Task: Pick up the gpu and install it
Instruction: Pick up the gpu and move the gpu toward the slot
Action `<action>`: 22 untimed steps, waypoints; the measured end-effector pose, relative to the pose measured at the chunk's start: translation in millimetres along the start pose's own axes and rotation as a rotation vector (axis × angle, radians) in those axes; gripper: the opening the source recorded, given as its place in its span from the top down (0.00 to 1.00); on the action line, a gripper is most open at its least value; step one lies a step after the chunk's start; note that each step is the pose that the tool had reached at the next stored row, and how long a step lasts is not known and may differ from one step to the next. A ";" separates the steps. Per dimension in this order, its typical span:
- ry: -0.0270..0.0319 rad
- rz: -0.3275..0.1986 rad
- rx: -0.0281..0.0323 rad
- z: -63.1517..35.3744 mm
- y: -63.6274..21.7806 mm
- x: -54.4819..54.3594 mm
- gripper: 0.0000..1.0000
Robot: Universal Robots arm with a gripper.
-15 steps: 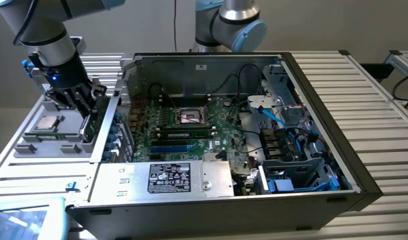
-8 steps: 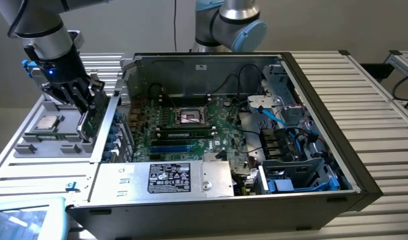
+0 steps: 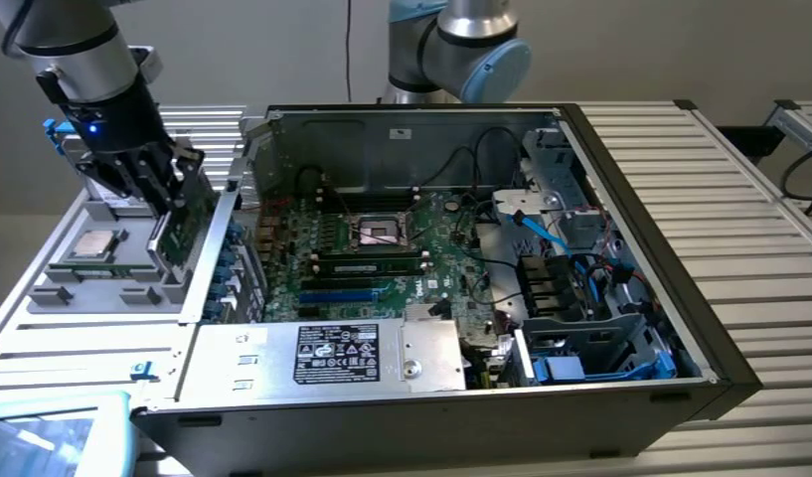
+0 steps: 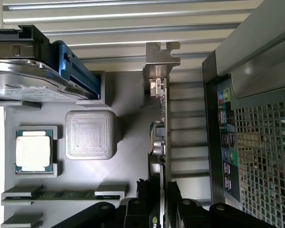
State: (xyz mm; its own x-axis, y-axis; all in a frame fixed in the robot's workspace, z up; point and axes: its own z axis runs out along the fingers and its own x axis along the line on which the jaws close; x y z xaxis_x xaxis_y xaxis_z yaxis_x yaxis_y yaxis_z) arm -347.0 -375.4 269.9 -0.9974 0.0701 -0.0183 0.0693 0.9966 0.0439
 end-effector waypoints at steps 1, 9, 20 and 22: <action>-0.0001 0.000 0.0007 -2.8 0.2 -0.1 0.73; -0.0008 0.000 0.0089 -22.9 1.5 -0.4 0.73; -0.0020 -0.001 0.0273 -43.6 3.9 -0.6 0.73; -0.0023 -0.001 0.0311 -48.3 4.5 -0.8 0.73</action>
State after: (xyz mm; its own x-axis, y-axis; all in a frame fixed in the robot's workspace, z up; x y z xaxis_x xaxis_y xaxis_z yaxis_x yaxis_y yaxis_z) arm -346.9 -373.0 318.4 -0.9974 0.0695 -0.0207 0.0693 0.9975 0.0128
